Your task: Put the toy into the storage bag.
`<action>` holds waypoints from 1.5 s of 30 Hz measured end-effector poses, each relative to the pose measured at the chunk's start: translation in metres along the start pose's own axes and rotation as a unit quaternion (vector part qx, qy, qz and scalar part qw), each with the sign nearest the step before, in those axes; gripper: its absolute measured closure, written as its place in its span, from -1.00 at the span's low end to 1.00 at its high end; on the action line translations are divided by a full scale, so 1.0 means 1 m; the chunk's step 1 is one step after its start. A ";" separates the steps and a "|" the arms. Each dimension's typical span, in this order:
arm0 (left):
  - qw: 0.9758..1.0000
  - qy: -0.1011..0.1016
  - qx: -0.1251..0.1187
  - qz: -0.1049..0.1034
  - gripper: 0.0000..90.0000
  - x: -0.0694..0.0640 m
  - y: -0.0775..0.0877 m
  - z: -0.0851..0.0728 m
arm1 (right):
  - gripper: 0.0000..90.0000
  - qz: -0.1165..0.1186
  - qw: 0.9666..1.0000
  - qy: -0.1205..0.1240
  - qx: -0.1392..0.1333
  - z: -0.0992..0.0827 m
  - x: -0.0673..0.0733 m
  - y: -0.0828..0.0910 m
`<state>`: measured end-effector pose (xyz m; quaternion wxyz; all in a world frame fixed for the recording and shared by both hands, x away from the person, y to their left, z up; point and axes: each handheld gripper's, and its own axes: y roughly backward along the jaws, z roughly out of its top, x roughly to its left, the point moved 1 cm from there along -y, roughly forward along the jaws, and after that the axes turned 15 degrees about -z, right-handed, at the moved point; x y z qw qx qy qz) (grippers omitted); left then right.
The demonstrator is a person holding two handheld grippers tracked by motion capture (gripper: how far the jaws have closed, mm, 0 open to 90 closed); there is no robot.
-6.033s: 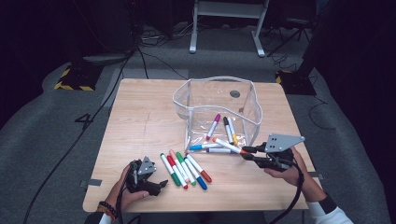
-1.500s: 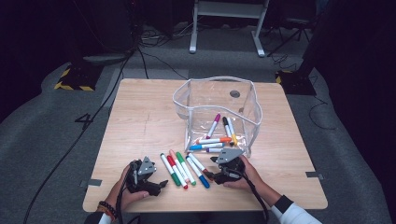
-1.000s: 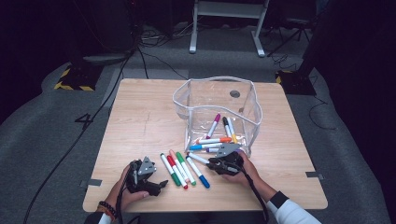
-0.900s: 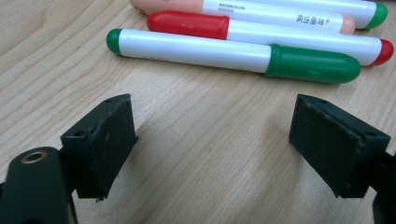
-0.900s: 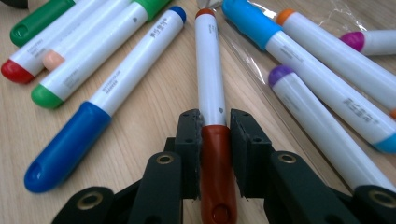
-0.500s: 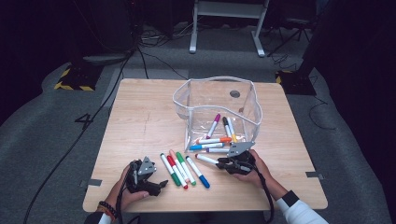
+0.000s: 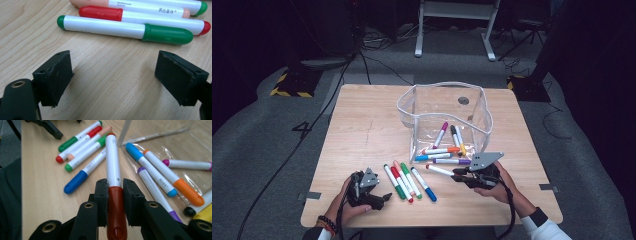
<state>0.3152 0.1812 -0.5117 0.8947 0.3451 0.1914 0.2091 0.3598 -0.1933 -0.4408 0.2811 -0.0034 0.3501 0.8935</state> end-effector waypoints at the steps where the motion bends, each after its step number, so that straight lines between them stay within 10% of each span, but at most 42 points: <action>1: 1.000 0.000 0.000 0.000 -0.67 0.000 0.000 0.000 | 0.66 0.001 1.000 0.005 -0.006 0.003 -0.001 0.008; 14: 1.000 0.000 0.000 0.000 -0.67 0.000 0.000 0.000 | 0.66 -0.039 0.996 0.037 -0.066 0.048 -0.030 0.084; 24: 1.000 0.000 0.000 0.000 -0.67 0.000 0.000 0.000 | 0.66 -0.069 0.992 0.037 -0.096 0.088 -0.066 0.110; 45: 1.000 0.000 0.000 0.000 -0.67 0.000 0.000 0.000 | 0.66 -0.076 0.997 0.029 -0.009 0.120 -0.136 0.044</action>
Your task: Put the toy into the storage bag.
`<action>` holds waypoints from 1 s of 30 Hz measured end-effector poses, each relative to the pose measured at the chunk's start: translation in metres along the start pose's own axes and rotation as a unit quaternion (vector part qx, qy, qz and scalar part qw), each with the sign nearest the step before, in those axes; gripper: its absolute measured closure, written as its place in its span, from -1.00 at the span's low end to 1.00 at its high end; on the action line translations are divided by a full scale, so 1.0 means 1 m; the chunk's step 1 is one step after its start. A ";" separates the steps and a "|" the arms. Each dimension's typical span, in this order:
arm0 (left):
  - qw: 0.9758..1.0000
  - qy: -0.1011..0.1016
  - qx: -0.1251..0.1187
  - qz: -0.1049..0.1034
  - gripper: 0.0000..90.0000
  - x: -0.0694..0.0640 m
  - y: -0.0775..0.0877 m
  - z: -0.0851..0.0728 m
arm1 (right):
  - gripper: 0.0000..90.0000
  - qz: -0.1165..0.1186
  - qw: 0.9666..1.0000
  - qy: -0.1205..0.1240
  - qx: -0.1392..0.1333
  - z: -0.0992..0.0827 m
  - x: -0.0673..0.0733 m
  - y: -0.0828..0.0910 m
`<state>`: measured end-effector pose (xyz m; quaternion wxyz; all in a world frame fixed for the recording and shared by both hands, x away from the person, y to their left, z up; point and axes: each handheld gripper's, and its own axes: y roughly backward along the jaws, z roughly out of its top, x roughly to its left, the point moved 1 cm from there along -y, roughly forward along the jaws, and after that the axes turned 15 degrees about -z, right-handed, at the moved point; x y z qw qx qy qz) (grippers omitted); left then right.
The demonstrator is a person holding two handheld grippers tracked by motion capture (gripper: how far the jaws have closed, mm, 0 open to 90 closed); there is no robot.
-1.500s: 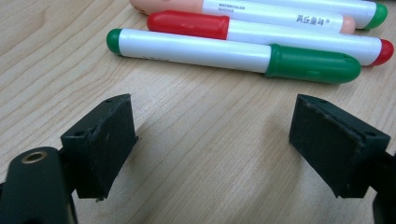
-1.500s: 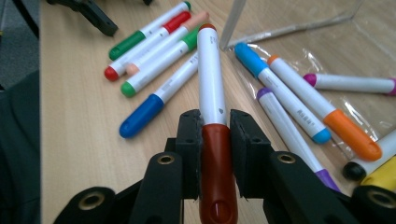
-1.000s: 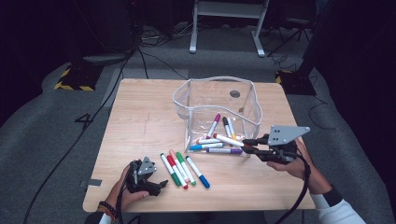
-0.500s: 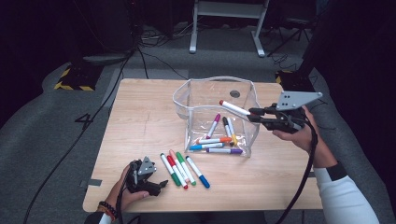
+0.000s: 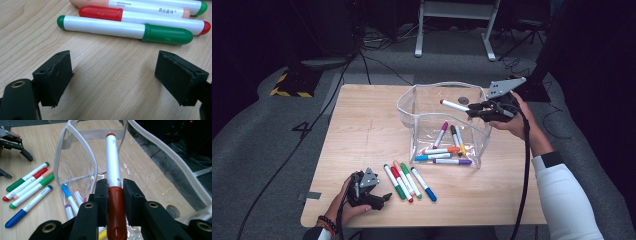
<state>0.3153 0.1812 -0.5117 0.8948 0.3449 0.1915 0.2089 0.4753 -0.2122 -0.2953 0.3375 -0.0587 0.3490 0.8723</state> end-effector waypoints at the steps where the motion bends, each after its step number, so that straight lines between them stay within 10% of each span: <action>1: 1.000 0.000 0.000 0.000 -0.67 0.000 0.000 0.000 | 0.66 0.000 1.000 0.004 0.009 0.001 -0.001 -0.006; 12: 1.000 0.000 0.000 0.000 -0.67 0.000 0.000 0.000 | 0.65 0.027 0.996 0.022 0.078 -0.001 -0.002 -0.043; 20: 1.000 0.000 0.000 0.000 -0.67 0.000 0.000 0.000 | 0.65 0.075 0.986 0.057 0.135 -0.004 0.006 -0.053; 30: 1.000 0.000 0.000 0.000 -0.67 0.000 0.000 0.000 | 0.31 0.039 0.991 0.029 0.125 -0.006 0.000 -0.049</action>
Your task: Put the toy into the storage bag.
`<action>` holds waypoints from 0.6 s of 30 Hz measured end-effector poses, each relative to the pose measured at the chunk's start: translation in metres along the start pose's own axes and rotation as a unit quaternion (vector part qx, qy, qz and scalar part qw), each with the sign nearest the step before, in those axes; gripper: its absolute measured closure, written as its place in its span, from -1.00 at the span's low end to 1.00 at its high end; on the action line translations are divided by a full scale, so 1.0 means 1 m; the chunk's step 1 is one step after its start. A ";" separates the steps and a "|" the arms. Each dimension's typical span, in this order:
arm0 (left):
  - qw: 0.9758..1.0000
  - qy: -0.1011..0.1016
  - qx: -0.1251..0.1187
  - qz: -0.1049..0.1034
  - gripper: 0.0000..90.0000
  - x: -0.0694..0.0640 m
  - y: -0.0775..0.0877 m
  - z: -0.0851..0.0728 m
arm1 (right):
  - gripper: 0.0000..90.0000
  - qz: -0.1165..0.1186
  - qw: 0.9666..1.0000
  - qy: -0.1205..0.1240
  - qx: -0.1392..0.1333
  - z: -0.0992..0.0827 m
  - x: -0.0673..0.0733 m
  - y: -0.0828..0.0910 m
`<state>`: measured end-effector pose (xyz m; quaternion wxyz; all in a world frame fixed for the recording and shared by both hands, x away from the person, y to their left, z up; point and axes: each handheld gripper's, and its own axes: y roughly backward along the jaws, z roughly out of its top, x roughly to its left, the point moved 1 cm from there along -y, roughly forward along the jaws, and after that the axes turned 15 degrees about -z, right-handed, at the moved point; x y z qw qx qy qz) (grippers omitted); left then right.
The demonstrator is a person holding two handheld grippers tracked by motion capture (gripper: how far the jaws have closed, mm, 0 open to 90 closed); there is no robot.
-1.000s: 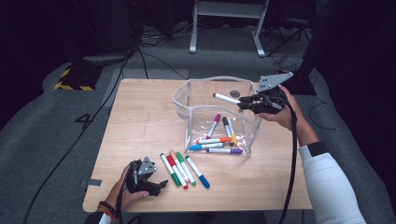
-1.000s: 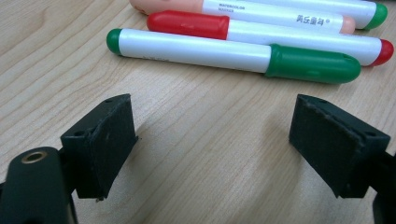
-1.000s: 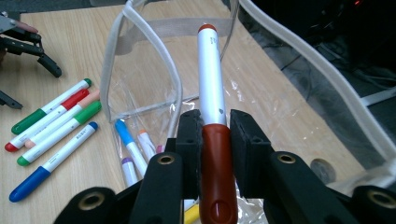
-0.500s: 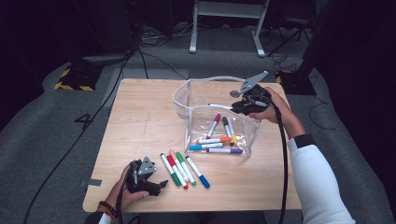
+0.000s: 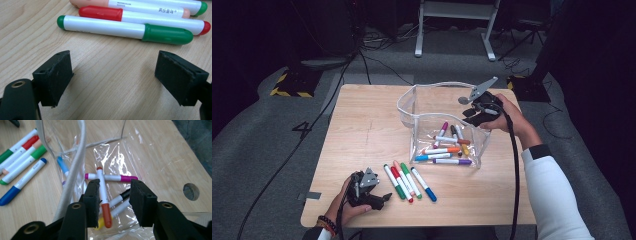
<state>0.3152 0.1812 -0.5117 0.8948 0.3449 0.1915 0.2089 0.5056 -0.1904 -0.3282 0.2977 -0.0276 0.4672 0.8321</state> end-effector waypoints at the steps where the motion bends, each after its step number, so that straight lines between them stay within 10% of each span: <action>1: 1.000 0.000 0.000 0.000 -0.67 0.000 0.000 0.000 | 0.28 -0.002 1.000 -0.002 -0.005 -0.001 -0.001 0.002; 18: 1.000 0.000 0.000 0.000 -0.67 0.000 0.000 0.000 | -0.15 -0.073 0.986 -0.072 -0.131 -0.039 0.020 0.076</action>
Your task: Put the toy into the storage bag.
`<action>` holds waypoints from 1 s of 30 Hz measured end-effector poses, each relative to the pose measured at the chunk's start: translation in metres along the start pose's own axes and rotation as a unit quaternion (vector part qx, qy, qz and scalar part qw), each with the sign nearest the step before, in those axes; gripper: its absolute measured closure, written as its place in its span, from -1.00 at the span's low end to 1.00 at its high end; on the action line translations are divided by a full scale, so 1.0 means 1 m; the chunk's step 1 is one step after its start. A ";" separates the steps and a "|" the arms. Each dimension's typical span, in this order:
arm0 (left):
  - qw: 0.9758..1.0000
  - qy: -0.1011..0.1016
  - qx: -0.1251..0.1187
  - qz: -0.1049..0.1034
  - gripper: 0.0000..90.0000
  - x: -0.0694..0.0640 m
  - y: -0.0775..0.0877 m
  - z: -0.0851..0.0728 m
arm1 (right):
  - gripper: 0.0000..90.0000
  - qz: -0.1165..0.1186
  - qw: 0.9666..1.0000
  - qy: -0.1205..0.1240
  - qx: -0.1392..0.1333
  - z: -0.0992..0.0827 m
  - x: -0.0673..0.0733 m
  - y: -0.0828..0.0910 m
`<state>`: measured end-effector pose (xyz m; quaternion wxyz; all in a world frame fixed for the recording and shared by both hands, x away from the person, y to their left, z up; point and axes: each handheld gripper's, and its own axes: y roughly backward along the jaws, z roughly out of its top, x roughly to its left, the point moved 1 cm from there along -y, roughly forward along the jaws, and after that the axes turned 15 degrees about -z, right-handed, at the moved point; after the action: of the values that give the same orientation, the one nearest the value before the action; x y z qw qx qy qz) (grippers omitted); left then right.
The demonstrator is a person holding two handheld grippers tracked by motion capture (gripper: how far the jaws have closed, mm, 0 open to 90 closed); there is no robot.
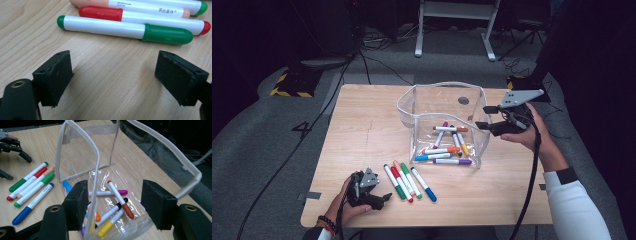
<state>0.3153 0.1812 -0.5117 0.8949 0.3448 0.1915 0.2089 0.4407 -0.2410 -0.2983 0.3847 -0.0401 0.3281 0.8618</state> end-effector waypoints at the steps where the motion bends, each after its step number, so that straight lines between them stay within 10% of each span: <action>1: 1.000 0.000 0.000 0.000 -0.67 0.000 0.000 0.000 | -0.15 -0.005 1.000 -0.001 -0.004 -0.003 0.001 0.005; 15: 1.000 0.000 0.000 0.000 -0.67 0.000 0.000 0.000 | -0.24 -0.028 0.998 -0.045 -0.031 -0.073 0.036 0.049; 30: 1.000 0.001 0.000 0.001 -0.67 0.000 0.000 0.000 | -0.29 0.024 0.998 -0.056 -0.002 -0.131 0.105 0.003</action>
<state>0.3150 0.1811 -0.5116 0.8944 0.3452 0.1918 0.2102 0.3408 -0.2543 -0.4328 0.3812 0.0155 0.3052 0.8725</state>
